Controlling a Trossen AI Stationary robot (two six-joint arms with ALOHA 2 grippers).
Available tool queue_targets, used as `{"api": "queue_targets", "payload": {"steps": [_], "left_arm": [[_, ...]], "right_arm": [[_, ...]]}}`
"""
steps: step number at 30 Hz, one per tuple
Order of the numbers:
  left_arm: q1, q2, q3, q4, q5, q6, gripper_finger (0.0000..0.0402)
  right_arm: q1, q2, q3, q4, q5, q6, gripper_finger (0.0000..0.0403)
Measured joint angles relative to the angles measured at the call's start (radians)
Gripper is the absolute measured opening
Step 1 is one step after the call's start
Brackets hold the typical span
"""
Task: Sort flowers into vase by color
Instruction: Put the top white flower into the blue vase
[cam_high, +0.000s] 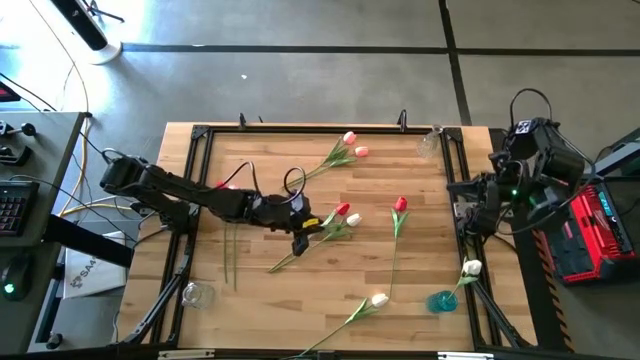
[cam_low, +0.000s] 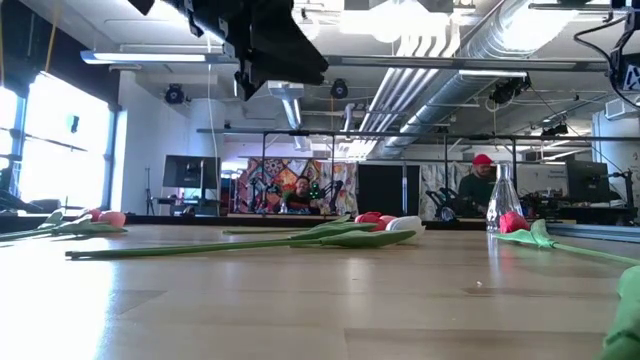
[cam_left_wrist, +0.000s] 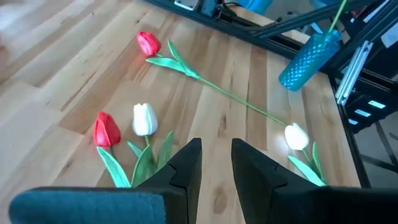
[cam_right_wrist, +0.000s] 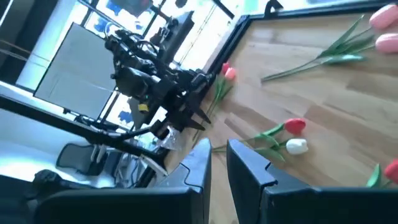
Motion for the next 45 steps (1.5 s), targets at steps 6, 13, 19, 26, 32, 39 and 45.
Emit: {"api": "queue_targets", "payload": {"steps": [6, 13, 19, 26, 32, 39, 45], "left_arm": [[0.015, 0.051, 0.0, 0.013, 0.034, 0.022, 0.0074], [-0.002, 0.2, 0.0, 0.006, 0.031, 0.032, 0.0074], [0.0, 0.278, 0.0, -0.015, -0.005, -0.007, 0.0074], [0.002, 0.346, -0.001, -0.028, 0.011, 0.034, 0.0101], [-0.007, 0.374, -0.001, 0.009, 0.042, 0.1, 0.0114], [-0.005, 0.409, 0.001, 0.025, 0.028, 0.14, 0.011], [-0.006, 0.457, 0.004, 0.044, 0.039, 0.151, 0.0077]], "right_arm": [[-0.09, 0.045, 0.0, 0.37, -0.013, -0.458, 0.0039], [-0.236, 0.12, 0.0, 0.58, -0.027, -0.672, 0.0039], [-0.384, 0.203, 0.0, 0.572, -0.227, -0.668, 0.0066], [-0.526, 0.285, 0.0, 0.549, -0.409, -0.668, 0.0158], [-0.588, 0.304, 0.0, 0.55, -0.49, -0.668, 0.0184], [-0.605, 0.302, 0.0, 0.551, -0.504, -0.668, 0.0171], [-0.622, 0.303, 0.0, 0.551, -0.514, -0.661, 0.0155]]}}
